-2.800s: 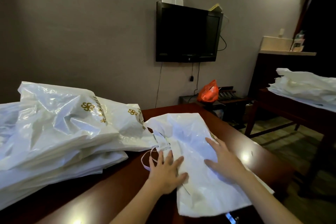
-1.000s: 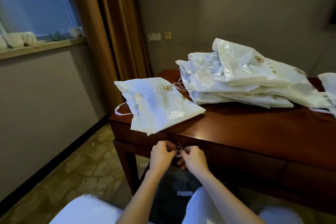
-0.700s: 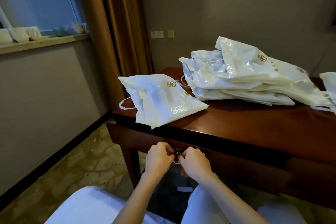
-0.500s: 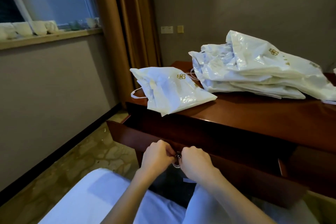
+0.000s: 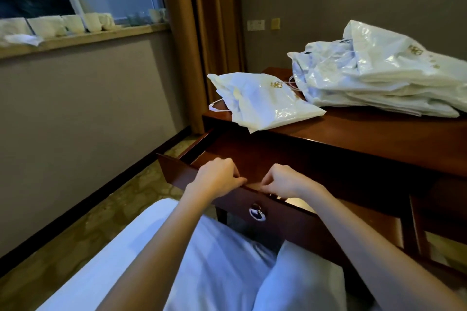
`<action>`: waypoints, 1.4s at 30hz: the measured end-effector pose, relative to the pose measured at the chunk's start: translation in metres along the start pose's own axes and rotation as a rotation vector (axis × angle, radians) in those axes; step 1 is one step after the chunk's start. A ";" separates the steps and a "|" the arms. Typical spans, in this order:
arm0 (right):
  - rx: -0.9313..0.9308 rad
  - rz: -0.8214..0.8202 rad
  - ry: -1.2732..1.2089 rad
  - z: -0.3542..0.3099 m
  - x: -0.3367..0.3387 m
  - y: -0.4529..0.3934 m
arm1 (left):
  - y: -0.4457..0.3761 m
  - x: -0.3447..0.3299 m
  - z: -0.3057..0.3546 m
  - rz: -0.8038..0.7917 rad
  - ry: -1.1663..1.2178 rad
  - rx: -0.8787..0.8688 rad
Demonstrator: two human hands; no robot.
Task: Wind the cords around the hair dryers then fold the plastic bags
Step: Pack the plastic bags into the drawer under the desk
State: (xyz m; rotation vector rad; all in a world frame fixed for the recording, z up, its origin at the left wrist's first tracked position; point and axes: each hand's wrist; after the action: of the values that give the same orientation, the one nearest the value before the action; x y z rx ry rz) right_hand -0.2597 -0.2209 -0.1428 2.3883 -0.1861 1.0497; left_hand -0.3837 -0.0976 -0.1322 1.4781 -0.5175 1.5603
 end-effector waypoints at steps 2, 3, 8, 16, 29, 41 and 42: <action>0.012 -0.046 -0.035 0.002 0.000 -0.003 | -0.003 0.005 0.000 -0.076 -0.009 0.012; 0.015 -0.078 -0.048 0.001 0.000 -0.005 | -0.003 0.009 0.000 -0.124 -0.024 0.015; 0.067 -0.374 -0.085 -0.012 -0.009 -0.003 | -0.003 0.023 0.009 -0.417 -0.112 0.077; 0.143 -0.082 0.051 0.004 -0.021 -0.024 | -0.039 -0.009 0.011 -0.216 -0.298 0.016; 0.031 -0.134 0.610 0.019 -0.039 -0.043 | -0.027 -0.033 -0.004 -0.457 -0.386 0.009; 0.133 0.509 0.387 0.020 0.087 -0.047 | -0.088 0.084 -0.011 0.137 0.445 -0.024; 0.094 0.527 0.426 0.023 0.098 -0.052 | -0.100 0.092 -0.006 0.204 0.443 -0.007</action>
State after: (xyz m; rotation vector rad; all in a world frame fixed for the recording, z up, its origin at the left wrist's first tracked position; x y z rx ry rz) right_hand -0.1601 -0.1798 -0.1063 2.1753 -0.6449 1.8124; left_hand -0.2945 -0.0122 -0.0741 1.0493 -0.4194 1.9746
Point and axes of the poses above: each hand's wrist, its own y-axis away from the middle knuckle, its own x-axis out of the back of the hand, z = x × y, and after that the axes turned 10 degrees about -z, right-handed
